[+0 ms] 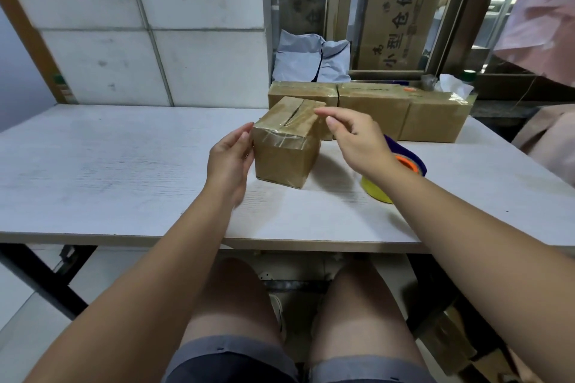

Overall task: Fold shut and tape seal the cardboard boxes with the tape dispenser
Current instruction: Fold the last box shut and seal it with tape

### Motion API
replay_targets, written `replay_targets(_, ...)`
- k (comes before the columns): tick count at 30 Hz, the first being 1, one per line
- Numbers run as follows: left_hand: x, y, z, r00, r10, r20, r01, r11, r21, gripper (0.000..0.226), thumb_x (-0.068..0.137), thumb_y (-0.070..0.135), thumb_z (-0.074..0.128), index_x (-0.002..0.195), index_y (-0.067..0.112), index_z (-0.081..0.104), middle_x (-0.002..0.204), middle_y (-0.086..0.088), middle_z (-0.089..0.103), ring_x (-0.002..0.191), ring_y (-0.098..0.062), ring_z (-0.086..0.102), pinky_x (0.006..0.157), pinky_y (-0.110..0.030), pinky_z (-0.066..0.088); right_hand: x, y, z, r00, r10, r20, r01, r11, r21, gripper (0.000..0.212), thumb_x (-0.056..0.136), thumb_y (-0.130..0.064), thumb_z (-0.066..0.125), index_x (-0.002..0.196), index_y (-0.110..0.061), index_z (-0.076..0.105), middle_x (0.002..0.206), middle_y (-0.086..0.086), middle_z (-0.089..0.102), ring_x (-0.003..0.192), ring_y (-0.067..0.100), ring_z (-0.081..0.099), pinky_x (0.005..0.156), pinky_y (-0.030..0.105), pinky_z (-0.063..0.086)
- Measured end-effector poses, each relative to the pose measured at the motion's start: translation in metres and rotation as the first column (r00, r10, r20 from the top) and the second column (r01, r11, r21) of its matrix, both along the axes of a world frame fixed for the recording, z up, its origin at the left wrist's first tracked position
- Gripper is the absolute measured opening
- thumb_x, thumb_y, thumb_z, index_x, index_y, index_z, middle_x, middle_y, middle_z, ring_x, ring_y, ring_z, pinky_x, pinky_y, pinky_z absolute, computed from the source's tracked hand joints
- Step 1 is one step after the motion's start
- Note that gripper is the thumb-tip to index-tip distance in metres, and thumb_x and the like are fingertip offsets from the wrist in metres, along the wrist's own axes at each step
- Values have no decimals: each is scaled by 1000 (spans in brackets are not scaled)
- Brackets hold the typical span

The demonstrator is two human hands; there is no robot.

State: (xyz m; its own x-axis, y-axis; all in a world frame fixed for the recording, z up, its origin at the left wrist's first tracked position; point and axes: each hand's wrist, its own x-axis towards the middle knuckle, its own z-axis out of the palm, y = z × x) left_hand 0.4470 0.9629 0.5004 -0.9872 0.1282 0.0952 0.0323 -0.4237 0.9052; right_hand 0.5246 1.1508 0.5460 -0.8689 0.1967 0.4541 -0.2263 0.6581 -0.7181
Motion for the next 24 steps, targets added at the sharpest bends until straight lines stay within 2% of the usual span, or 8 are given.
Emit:
replay_targets(3, 2, 0, -3, 998, -35, -47, 32, 998, -55, 22, 99, 9, 47, 112, 10, 64, 114, -7, 68, 110, -17, 63, 101, -31, 46, -4, -2, -12, 999, 22, 24, -21, 999, -39, 29, 99, -18, 46, 120, -25, 65, 122, -9, 64, 120, 7, 52, 104, 27, 40)
replay_targets(7, 6, 1, -1, 997, -17, -72, 11, 997, -78, 26, 101, 15, 42, 114, 6, 64, 110, -7, 70, 107, -17, 65, 99, -34, 48, -7, -8, -29, 999, -30, -43, 20, 977, -211, 31, 99, -14, 45, 122, -20, 64, 122, -6, 64, 118, 8, 55, 104, 35, 44)
replay_targets(11, 14, 6, 4, 989, 49, -138, -76, 976, -202, 31, 103, 28, 36, 115, 17, 62, 116, 1, 67, 111, -10, 62, 100, -34, 48, -6, -20, -40, 985, -140, -101, 68, 853, -518, 25, 101, -15, 42, 109, -26, 63, 112, -4, 65, 100, 9, 64, 94, 36, 52)
replay_targets(14, 21, 9, 9, 939, 36, -341, -163, 922, -352, 38, 102, 36, 35, 132, 21, 53, 128, 11, 56, 117, 4, 51, 98, -15, 41, -6, -25, -42, 983, -175, -60, 86, 723, -685, 23, 102, -20, 40, 97, -29, 61, 96, 3, 62, 84, 16, 61, 83, 36, 54)
replay_targets(16, 25, 12, 11, 868, -34, -495, -240, 845, -477, 44, 99, 41, 41, 139, 23, 46, 136, 11, 49, 122, 5, 45, 96, -8, 36, -8, -27, -43, 988, -150, -26, 78, 649, -757, 21, 102, -24, 41, 96, -26, 61, 83, 3, 59, 75, 16, 57, 72, 33, 51)
replay_targets(19, 22, 16, 12, 694, -193, -694, -469, 610, -639, 61, 88, 48, 49, 142, 19, 42, 145, -4, 44, 137, -16, 34, 109, -25, 24, -12, -30, -40, 997, -77, 27, 65, 550, -832, 14, 100, -27, 46, 98, -23, 59, 70, 0, 57, 65, 13, 52, 60, 25, 43)
replay_targets(21, 19, 20, 11, 599, -306, -740, -566, 493, -661, 68, 85, 55, 49, 138, 12, 46, 138, -9, 51, 129, -25, 44, 110, -36, 27, -12, -31, -36, 999, -28, 37, 46, 494, -868, 8, 98, -23, 51, 98, -22, 58, 67, -3, 56, 61, 10, 51, 55, 22, 40)
replay_targets(24, 14, 25, 3, 502, -359, -787, -674, 409, -616, 67, 80, 57, 47, 124, 8, 57, 119, -9, 63, 110, -28, 57, 105, -45, 32, -10, -31, -34, 1000, 3, 14, 11, 491, -871, 14, 93, -11, 56, 102, -21, 59, 69, -3, 59, 60, 9, 52, 55, 20, 40)
